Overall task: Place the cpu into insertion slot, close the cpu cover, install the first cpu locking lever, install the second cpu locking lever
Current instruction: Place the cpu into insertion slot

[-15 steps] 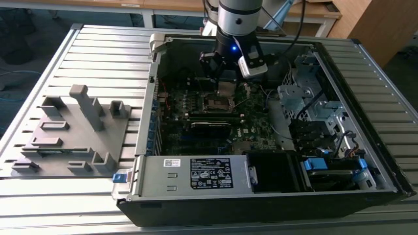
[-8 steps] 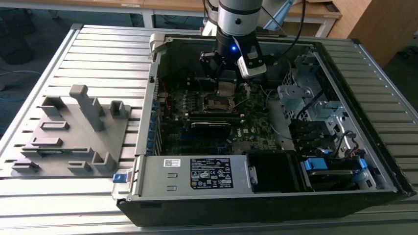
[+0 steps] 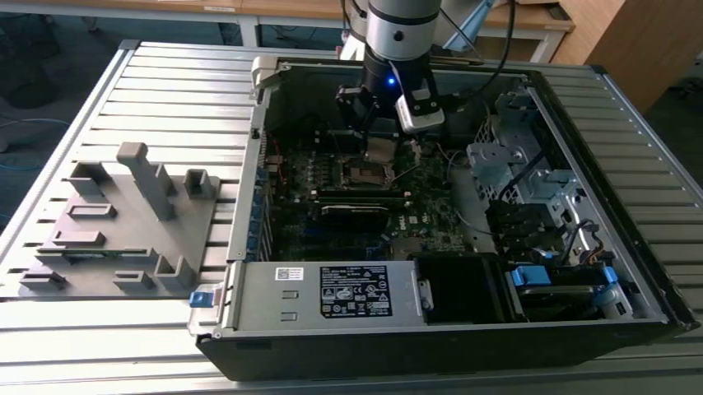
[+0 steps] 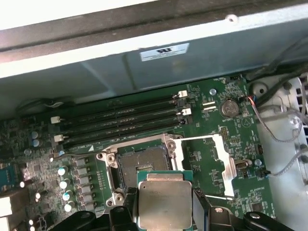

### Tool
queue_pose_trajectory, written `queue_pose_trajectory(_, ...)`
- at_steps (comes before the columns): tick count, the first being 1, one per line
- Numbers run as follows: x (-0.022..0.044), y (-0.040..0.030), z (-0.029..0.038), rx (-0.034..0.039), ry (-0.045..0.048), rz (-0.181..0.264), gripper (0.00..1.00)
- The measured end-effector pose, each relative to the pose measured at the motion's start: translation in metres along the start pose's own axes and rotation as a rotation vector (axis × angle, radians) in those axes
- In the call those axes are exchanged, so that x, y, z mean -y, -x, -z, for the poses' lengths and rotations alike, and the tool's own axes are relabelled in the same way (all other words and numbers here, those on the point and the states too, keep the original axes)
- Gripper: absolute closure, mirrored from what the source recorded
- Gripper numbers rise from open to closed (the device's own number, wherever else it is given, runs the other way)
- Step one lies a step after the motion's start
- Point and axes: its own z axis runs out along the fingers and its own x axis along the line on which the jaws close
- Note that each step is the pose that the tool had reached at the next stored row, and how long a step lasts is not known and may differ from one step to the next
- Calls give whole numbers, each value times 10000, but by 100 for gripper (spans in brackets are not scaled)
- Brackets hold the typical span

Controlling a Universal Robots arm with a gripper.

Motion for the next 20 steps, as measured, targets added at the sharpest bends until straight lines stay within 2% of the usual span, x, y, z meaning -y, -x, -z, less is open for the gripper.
queue_pose_trajectory(11, 0, 0, -4, 7, -3, -127, 46)
queue_pose_trajectory(20, 1, -1, -20, 67, -45, -1451, 46)
